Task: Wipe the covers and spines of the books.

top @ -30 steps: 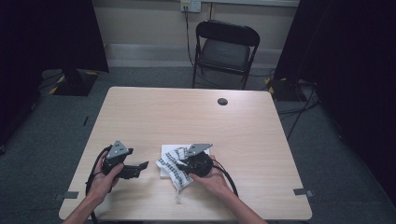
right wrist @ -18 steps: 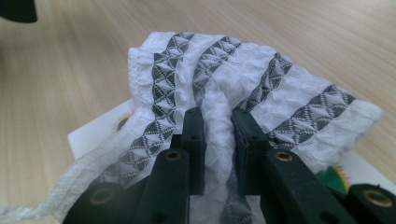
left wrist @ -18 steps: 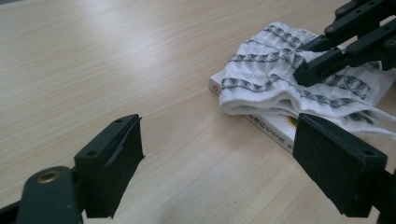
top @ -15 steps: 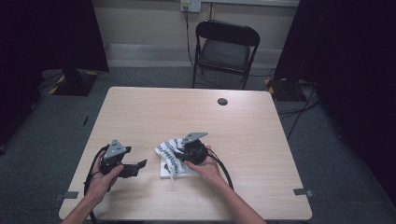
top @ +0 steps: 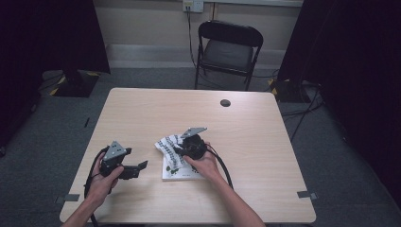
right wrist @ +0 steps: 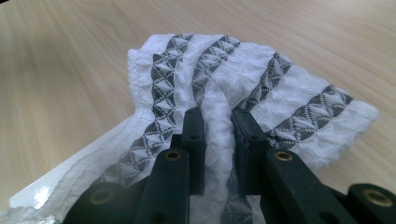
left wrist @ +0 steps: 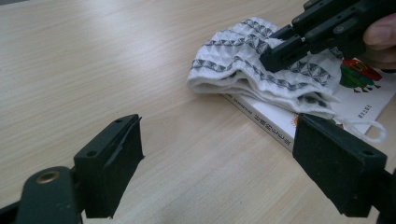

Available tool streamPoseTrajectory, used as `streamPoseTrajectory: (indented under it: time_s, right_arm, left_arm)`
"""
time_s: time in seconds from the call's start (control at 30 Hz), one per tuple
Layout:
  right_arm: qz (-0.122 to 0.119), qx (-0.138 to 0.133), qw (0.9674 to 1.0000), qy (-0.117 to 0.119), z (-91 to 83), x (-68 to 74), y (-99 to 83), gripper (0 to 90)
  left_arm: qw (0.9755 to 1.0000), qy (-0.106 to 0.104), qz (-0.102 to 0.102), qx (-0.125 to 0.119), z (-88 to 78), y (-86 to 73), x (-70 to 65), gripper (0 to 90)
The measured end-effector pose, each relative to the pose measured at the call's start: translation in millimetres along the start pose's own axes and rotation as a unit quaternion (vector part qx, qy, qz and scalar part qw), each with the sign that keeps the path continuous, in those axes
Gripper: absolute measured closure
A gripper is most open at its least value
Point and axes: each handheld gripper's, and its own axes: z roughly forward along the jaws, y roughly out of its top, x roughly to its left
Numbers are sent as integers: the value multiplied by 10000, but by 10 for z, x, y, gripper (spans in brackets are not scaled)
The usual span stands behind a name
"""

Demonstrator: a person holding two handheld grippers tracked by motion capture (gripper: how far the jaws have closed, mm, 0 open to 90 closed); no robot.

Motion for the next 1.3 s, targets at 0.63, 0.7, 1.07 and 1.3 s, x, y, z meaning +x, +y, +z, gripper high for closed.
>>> streamPoseTrajectory:
  time_s: [0.63,0.7,1.07,1.3]
  right_arm:
    - [-628,153,9964,548,-266,498,-255,776]
    - [-651,163,9959,610,-290,535,-277,776]
    - [-698,132,9946,760,-249,589,-261,777]
    - [-567,74,9968,560,-114,460,-137,776]
  left_arm:
    - [9998,122,-66,-121,-22,6,20,157]
    - [9998,109,-90,-129,-21,5,24,157]
    - [9999,113,-51,-117,-8,6,-6,157]
    - [9998,119,-70,-127,-14,2,1,157]
